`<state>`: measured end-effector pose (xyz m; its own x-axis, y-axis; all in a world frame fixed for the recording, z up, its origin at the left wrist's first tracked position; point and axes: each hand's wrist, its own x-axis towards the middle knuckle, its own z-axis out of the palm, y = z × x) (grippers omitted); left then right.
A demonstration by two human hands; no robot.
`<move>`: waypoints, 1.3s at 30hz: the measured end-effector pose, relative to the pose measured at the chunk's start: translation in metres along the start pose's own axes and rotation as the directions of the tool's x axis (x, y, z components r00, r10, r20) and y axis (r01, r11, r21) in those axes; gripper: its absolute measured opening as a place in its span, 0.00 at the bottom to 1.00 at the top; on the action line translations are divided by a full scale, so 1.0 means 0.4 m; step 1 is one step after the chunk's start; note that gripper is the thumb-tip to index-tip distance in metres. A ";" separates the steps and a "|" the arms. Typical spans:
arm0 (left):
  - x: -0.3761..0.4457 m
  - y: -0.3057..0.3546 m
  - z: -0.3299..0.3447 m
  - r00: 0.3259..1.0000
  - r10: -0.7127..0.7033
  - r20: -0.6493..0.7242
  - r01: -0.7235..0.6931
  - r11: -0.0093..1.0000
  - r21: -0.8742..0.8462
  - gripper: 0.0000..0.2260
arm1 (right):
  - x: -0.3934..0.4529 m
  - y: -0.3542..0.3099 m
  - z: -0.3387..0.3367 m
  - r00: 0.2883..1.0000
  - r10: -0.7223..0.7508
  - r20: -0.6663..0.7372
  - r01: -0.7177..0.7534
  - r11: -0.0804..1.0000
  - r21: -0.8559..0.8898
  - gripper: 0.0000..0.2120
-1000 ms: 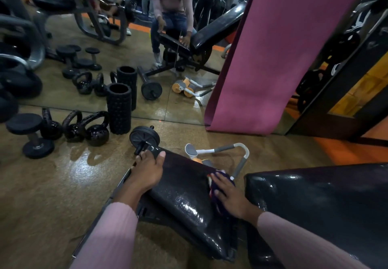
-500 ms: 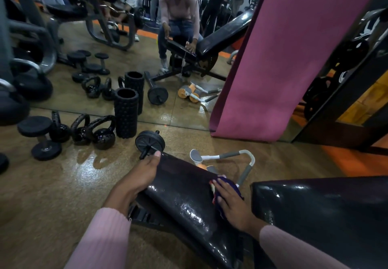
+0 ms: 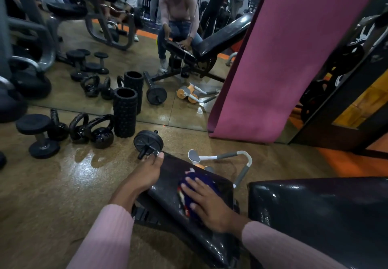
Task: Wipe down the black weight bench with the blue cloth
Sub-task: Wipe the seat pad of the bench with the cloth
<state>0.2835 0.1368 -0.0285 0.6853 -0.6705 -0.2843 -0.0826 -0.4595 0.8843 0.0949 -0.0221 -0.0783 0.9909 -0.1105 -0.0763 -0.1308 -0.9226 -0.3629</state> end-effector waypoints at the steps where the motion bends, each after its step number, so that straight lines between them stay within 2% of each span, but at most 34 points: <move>1: -0.001 -0.002 -0.002 1.000 0.000 0.003 0.000 1.000 -0.015 0.30 | 0.002 0.029 0.003 0.997 0.078 -0.027 -0.078 0.997 0.019 0.24; 4: -0.008 0.000 -0.006 1.000 0.009 0.004 -0.009 0.998 -0.069 0.29 | 0.109 0.025 -0.024 0.937 0.349 -0.016 -0.348 0.937 0.023 0.25; 6: -0.005 0.001 -0.011 1.000 -0.012 -0.003 0.012 0.992 -0.129 0.28 | 0.194 -0.031 -0.042 0.914 0.405 0.037 -0.404 0.914 -0.015 0.26; 8: 0.001 0.000 -0.016 0.999 -0.037 -0.011 0.034 0.979 -0.199 0.27 | 0.233 -0.089 -0.026 0.945 0.324 0.036 -0.321 0.945 -0.070 0.27; 11: 0.005 0.000 -0.025 0.996 -0.085 0.011 0.085 0.959 -0.270 0.29 | 0.155 -0.147 0.024 0.995 0.096 0.035 -0.088 0.980 -0.176 0.28; 13: 0.003 -0.005 -0.037 0.994 -0.104 0.029 0.108 0.946 -0.305 0.34 | 0.079 -0.120 0.023 0.994 -0.067 0.085 0.080 0.983 -0.166 0.28; 14: 0.001 -0.011 -0.042 0.994 -0.103 0.029 0.107 0.942 -0.318 0.40 | 0.051 -0.085 0.014 0.988 -0.114 0.108 0.131 0.976 -0.171 0.27; 16: 0.010 -0.035 -0.051 0.995 -0.092 0.033 0.098 0.931 -0.352 0.50 | 0.039 -0.030 -0.010 0.996 -0.041 0.075 0.050 0.990 -0.133 0.26; 17: 0.011 -0.037 -0.053 0.995 -0.093 0.031 0.098 0.924 -0.370 0.49 | 0.063 -0.018 -0.023 0.999 0.040 0.031 -0.037 0.996 -0.086 0.26; 19: 0.014 -0.034 -0.051 0.995 -0.094 0.029 0.098 0.915 -0.392 0.39 | 0.168 -0.027 -0.033 0.975 0.224 0.018 -0.223 0.974 -0.027 0.26; 21: 0.013 -0.018 -0.042 0.995 -0.099 0.032 0.104 0.913 -0.394 0.38 | 0.269 -0.077 -0.030 0.957 0.288 0.039 -0.287 0.958 -0.015 0.28; 23: 0.012 -0.003 -0.030 0.995 -0.093 0.024 0.095 0.909 -0.405 0.34 | 0.298 -0.144 -0.007 0.969 0.245 0.032 -0.244 0.969 -0.047 0.29; 25: 0.009 0.008 -0.016 0.997 -0.076 0.006 0.073 0.920 -0.384 0.27 | 0.239 -0.181 0.005 0.990 0.143 0.009 -0.141 0.987 -0.074 0.28; 27: 0.005 0.019 -0.007 0.999 -0.032 -0.005 0.029 0.947 -0.321 0.27 | 0.143 -0.159 0.002 0.993 0.051 -0.110 -0.058 0.996 -0.061 0.29; 28: 0.002 0.021 -0.004 1.000 -0.006 -0.014 0.002 0.962 -0.275 0.28 | 0.104 -0.128 -0.011 0.978 0.104 -0.179 -0.110 0.994 -0.023 0.28; 29: -0.006 0.026 0.001 1.000 0.020 -0.024 -0.025 0.977 -0.212 0.29 | 0.071 -0.084 -0.028 0.946 0.246 -0.210 -0.244 0.969 0.037 0.26; 31: -0.017 0.029 0.012 0.998 0.035 -0.046 -0.038 0.996 -0.077 0.31 | 0.007 -0.006 -0.095 0.796 0.576 -0.185 -0.548 0.817 0.181 0.19; 32: -0.029 0.033 0.019 0.998 0.034 -0.060 -0.035 0.999 -0.016 0.33 | -0.027 0.027 -0.122 0.717 0.667 -0.202 -0.620 0.742 0.253 0.15; 33: -0.039 0.037 0.027 0.995 0.060 -0.075 -0.058 0.998 0.037 0.36 | -0.062 0.046 -0.154 0.662 0.704 -0.255 -0.626 0.707 0.328 0.14; 35: -0.049 0.046 0.047 0.989 0.117 -0.096 -0.108 0.990 0.090 0.38 | -0.126 0.057 -0.204 0.609 0.708 -0.357 -0.551 0.702 0.451 0.16; 39: -0.079 0.090 0.106 0.959 0.198 -0.201 -0.185 0.979 0.084 0.27 | -0.205 0.047 -0.220 0.651 0.682 -0.334 -0.458 0.703 0.543 0.18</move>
<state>0.2281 0.1166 -0.0032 0.7867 -0.6169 -0.0228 -0.2682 -0.3749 0.8874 0.0137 -0.0629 0.0029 0.5661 -0.8243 0.0127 -0.5627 -0.3976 -0.7247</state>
